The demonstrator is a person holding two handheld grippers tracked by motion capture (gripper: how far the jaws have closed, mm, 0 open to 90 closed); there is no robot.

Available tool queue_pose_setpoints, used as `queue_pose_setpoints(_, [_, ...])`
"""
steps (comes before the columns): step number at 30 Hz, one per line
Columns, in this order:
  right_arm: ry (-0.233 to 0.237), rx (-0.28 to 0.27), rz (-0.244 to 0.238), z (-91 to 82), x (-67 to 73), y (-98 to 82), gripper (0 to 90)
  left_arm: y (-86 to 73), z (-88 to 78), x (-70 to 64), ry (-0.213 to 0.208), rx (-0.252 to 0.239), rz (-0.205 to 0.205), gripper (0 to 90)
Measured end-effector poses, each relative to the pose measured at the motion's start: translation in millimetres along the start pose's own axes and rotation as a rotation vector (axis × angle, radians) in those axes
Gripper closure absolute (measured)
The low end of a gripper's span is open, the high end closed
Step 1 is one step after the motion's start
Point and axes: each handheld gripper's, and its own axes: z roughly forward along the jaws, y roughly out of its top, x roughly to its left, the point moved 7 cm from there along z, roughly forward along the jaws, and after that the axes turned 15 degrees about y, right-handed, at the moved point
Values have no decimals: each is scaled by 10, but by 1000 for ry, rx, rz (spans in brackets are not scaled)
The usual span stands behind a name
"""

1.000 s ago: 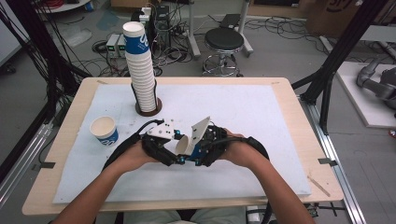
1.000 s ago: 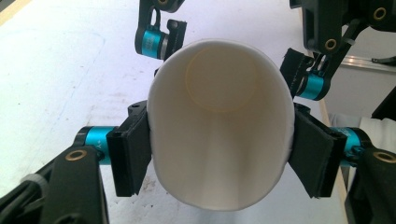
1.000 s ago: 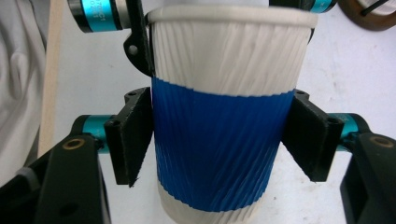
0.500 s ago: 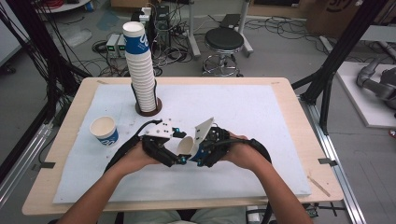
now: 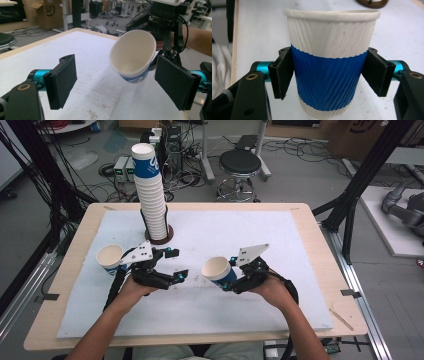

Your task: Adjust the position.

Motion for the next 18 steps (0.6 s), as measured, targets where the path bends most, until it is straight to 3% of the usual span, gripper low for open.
queue_pose_setpoints(4, [-24,-103,35,-98,-40,-56,304,-64,-42,74,30,-28,-23,178])
queue_pose_setpoints(9, [-63,-191,39,-216,-75,-86,304,-113,-79,128,56,-52,-26,179])
queue_pose_setpoints(18, [-118,-292,50,-335,-98,-122,304,-212,-134,216,94,-85,-28,180])
